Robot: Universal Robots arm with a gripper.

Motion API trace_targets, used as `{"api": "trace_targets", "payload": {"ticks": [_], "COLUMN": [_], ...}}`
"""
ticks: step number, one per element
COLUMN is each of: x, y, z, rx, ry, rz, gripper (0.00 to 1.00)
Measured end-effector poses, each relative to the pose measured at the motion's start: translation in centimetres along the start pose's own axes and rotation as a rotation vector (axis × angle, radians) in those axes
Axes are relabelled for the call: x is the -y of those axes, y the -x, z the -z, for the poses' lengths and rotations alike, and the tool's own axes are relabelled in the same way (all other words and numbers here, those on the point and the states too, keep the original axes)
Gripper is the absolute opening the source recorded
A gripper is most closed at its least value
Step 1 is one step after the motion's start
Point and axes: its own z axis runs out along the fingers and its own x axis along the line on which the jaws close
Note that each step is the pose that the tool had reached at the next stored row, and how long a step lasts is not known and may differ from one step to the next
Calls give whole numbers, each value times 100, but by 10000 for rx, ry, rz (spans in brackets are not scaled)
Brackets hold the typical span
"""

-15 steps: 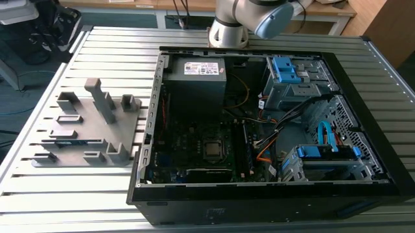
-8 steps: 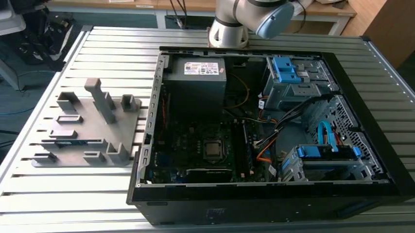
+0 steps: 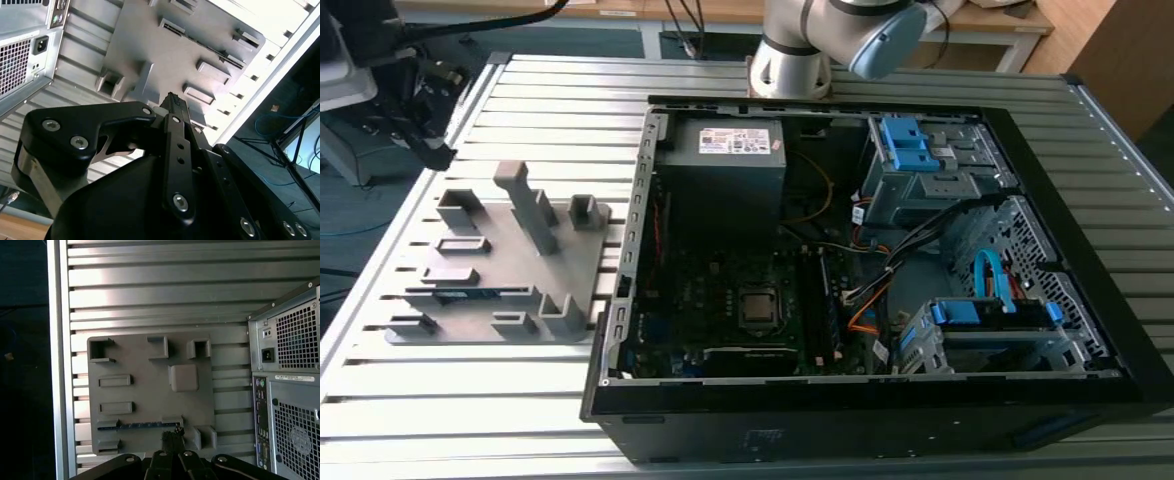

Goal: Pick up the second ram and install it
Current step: 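Reach for the second ram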

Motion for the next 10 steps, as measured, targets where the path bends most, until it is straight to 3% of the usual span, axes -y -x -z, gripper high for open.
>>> {"api": "trace_targets", "payload": {"ticks": [10], "x": [61], "y": [-2], "z": [-165], "rx": [0], "ry": [0], "rz": [2], "gripper": [10]}}
